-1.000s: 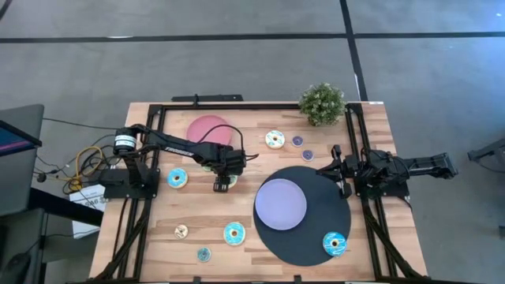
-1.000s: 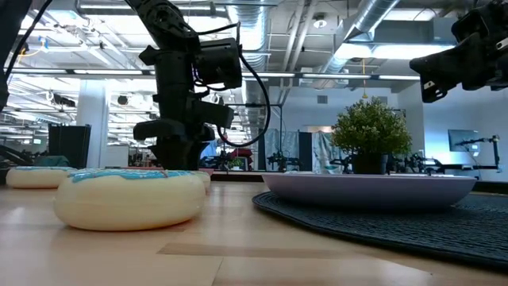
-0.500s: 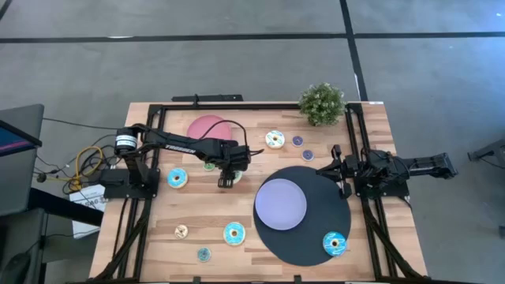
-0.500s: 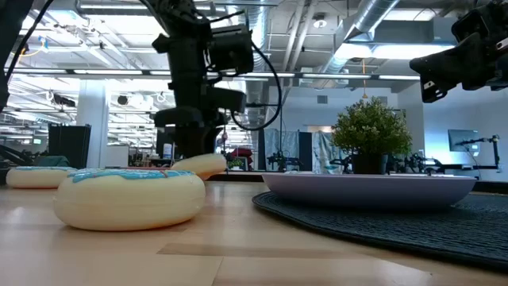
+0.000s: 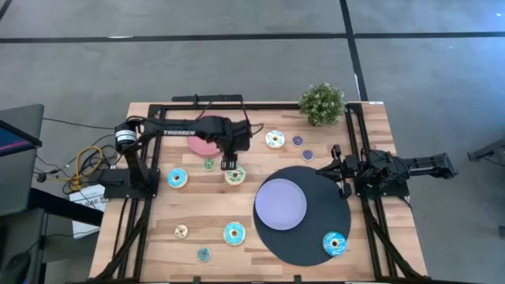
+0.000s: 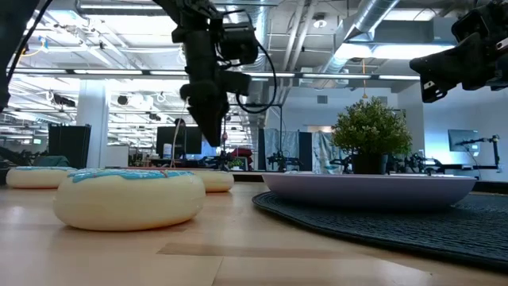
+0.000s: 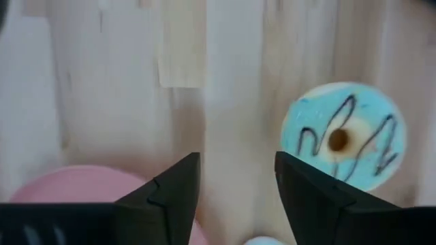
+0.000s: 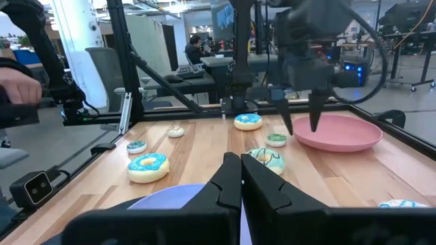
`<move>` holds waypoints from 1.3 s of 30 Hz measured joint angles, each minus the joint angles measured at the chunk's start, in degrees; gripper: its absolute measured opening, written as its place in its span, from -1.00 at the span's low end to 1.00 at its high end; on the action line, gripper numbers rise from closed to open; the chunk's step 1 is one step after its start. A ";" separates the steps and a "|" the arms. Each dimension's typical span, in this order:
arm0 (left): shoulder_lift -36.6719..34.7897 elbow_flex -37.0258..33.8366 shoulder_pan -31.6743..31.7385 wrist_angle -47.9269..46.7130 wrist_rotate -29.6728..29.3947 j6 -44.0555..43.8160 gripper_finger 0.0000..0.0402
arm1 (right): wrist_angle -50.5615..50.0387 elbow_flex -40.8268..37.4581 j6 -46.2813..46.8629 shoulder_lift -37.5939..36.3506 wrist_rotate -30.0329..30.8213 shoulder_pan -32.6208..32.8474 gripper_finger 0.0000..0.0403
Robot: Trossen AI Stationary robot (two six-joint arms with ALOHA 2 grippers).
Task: Pick & Place donuts
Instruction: Put the big green donut on the pink plate
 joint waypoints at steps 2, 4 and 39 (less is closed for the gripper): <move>0.00 0.00 0.47 -0.40 2.03 -1.81 -0.11 | 0.00 -0.01 0.00 -0.01 0.00 0.02 -1.00; 0.00 0.00 0.44 -0.54 2.62 -2.05 -0.11 | 0.00 -0.01 0.01 -0.01 0.00 0.01 -1.00; 0.24 0.00 -10.88 5.05 -6.64 -2.31 -0.11 | 0.00 0.00 0.00 -0.01 0.00 0.02 -1.00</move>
